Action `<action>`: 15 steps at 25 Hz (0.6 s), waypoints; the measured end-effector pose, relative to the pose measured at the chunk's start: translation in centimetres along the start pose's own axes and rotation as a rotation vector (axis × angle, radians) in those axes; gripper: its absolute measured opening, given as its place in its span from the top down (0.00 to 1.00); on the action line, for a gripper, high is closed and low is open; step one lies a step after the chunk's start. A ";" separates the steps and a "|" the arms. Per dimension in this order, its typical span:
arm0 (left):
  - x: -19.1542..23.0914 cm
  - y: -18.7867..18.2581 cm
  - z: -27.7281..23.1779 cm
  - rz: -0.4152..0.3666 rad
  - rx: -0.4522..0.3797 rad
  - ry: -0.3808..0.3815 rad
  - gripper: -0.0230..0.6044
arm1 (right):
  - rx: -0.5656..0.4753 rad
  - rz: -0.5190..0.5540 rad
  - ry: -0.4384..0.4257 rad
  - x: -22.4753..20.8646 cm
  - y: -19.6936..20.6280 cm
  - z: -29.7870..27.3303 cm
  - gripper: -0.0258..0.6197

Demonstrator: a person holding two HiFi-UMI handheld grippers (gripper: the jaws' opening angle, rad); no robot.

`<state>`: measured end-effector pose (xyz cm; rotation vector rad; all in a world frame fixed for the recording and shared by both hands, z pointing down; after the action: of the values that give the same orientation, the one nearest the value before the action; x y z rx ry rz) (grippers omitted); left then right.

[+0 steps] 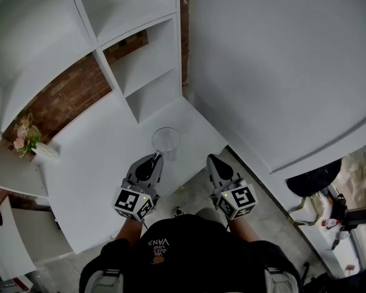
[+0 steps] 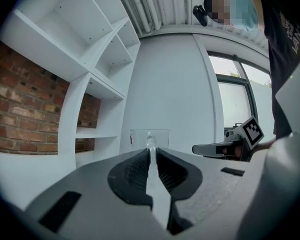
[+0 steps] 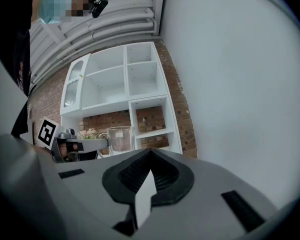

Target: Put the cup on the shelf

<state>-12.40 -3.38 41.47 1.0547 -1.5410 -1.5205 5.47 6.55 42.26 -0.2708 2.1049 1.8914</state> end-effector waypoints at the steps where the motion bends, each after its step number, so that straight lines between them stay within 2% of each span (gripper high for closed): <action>1: 0.6 0.1 -0.5 0.002 0.001 -0.007 0.92 | 0.005 -0.002 -0.006 -0.2 0.1 -0.7 0.96; 7: 3.3 1.3 -3.8 0.012 0.029 -0.064 0.92 | 0.041 -0.030 -0.042 -2.8 0.1 -4.3 0.96; 15: 5.9 2.0 -8.2 0.037 0.042 -0.214 0.92 | 0.117 0.002 -0.183 -7.0 -2.1 -10.7 0.96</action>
<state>-7.49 -12.19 43.54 0.9043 -1.7350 -1.6240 11.66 -4.75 43.68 -0.0666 2.0819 1.7148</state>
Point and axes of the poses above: the fingertips, and each gripper's own axes: z backward along the fingers, x to its left, y out of its underside, the point moved 5 cm from there along z, backward along the fingers, and after that the axes turned 10 degrees about -z, right-handed, at the moved point
